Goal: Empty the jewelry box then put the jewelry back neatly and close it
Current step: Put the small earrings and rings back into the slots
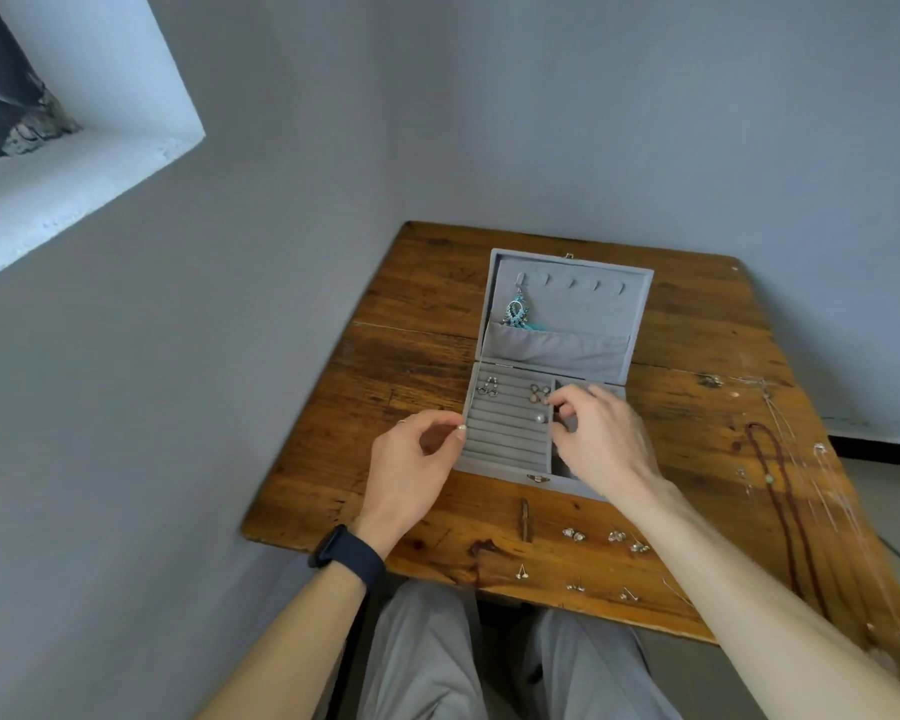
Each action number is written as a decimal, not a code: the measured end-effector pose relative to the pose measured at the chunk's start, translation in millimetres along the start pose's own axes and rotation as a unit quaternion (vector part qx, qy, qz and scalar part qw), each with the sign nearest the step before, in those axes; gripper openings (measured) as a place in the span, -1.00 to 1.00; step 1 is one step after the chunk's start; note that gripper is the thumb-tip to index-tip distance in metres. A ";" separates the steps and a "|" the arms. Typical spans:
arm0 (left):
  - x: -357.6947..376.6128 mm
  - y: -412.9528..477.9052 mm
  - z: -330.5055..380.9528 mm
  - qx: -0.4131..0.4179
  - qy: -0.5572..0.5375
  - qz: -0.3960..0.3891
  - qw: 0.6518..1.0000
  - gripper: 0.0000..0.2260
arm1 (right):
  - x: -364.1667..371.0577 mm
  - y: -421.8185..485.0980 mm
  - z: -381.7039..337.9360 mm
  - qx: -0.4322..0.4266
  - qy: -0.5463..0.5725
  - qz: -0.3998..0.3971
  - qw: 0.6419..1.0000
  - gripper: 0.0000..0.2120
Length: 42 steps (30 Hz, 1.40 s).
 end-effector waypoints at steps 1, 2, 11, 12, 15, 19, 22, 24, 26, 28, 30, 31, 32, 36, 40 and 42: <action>0.8 3.6 1.9 0.009 0.013 -0.009 1.000 -0.85 | -2.8 -9.8 5.0 0.011 0.006 0.015 1.000 -0.72; 2.6 8.3 4.0 0.017 0.029 -0.019 0.999 -0.85 | -4.5 -19.6 11.8 0.025 0.004 0.022 0.999 -0.73; 50.0 52.2 27.0 0.066 0.249 -0.074 0.963 -0.83 | 9.7 -70.0 60.0 0.103 -0.013 0.019 0.994 -0.63; 54.7 54.6 28.8 0.068 0.257 -0.067 0.962 -0.83 | 12.4 -71.3 59.4 0.102 -0.006 0.025 0.994 -0.63; 64.9 58.2 29.9 0.054 0.254 -0.046 0.965 -0.82 | 18.3 -73.6 59.2 0.106 0.025 0.041 0.993 -0.62; 72.1 59.5 27.4 0.021 0.215 -0.020 0.976 -0.83 | 21.7 -74.5 62.8 0.113 0.046 0.040 0.992 -0.61; 76.4 59.4 25.4 0.018 0.216 -0.014 0.976 -0.84 | 22.3 -73.4 64.2 0.115 0.055 0.036 0.991 -0.61; 78.3 59.0 22.7 0.040 0.237 -0.016 0.971 -0.86 | 23.2 -73.0 65.0 0.116 0.063 0.037 0.991 -0.61; 79.7 59.6 19.7 0.062 0.262 -0.022 0.963 -0.86 | 24.4 -73.0 65.6 0.117 0.066 0.038 0.990 -0.61; 79.9 61.7 19.5 0.055 0.269 -0.030 0.961 -0.85 | 25.4 -73.2 65.6 0.118 0.070 0.041 0.990 -0.61; 79.8 65.1 18.7 0.039 0.265 -0.045 0.962 -0.84 | 25.8 -73.7 65.3 0.120 0.076 0.045 0.989 -0.61; 79.6 66.8 18.3 0.034 0.260 -0.056 0.963 -0.83 | 25.9 -73.9 65.2 0.120 0.078 0.045 0.989 -0.61; 79.3 68.4 17.7 0.031 0.256 -0.066 0.964 -0.83 | 26.0 -74.4 64.8 0.120 0.079 0.045 0.989 -0.61; 78.4 69.9 20.5 0.017 0.251 -0.088 0.964 -0.81 | 25.3 -75.5 64.3 0.116 0.086 0.048 0.988 -0.61; 76.4 68.4 21.0 0.024 0.240 -0.099 0.965 -0.80 | 24.1 -75.6 64.5 0.114 0.080 0.043 0.989 -0.61; 72.2 64.9 23.8 0.020 0.227 -0.115 0.967 -0.75 | 22.2 -75.1 65.0 0.111 0.076 0.040 0.990 -0.61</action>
Point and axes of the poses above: each hand's wrist, its own y-axis towards the middle knuckle, its own x-axis out of the palm, z = x × y, the point moved 1 cm from there along y, towards the middle knuckle, and after that the axes turned 8 degrees about -z, right-handed, at the moved point
